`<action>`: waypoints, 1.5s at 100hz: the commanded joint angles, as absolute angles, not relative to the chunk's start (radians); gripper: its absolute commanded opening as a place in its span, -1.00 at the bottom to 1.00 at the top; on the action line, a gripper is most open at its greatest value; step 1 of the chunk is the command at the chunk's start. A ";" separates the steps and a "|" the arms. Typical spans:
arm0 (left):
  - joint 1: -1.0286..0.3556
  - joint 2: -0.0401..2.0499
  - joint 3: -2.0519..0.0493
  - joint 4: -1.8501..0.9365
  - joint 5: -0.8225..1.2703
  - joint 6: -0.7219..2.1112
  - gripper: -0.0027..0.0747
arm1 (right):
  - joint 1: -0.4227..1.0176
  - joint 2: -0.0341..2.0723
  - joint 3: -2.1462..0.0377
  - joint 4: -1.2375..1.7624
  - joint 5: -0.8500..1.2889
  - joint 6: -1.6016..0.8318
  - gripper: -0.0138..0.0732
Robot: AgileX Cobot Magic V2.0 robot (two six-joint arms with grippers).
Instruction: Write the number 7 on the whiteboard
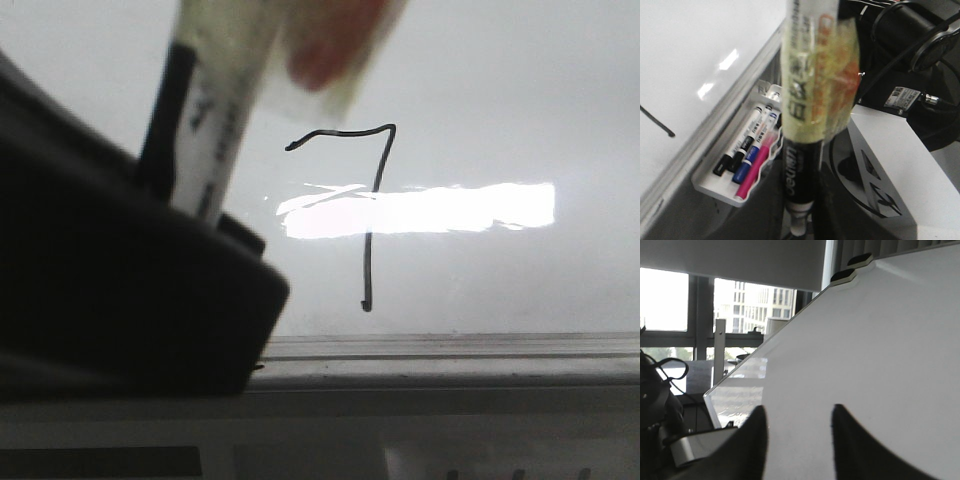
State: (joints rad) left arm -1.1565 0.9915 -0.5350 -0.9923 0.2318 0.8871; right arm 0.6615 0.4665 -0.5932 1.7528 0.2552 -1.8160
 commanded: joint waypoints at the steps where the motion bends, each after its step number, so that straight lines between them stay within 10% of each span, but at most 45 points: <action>1: -1.086 1.047 -0.576 -1.172 0.010 0.812 -0.98 | 0.659 0.437 -0.624 1.781 0.218 -1.806 -0.84; 43: -0.835 1.079 -0.576 -1.235 0.063 0.812 -0.98 | 0.659 0.424 -0.561 1.781 0.174 -1.804 -0.83; 125: -1.029 0.939 -0.621 -0.961 -0.052 0.795 -0.98 | 0.659 0.424 -0.538 1.816 0.181 -1.804 -0.83; 150: -1.016 0.998 -0.617 -1.357 -0.163 0.794 -0.99 | 0.659 0.424 -0.538 1.816 0.170 -1.804 -0.83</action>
State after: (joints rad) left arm -1.0203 0.9708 -0.5937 -1.1849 -0.0644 0.8036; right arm 0.6615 0.4186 -0.5137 1.8011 0.1611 -1.8017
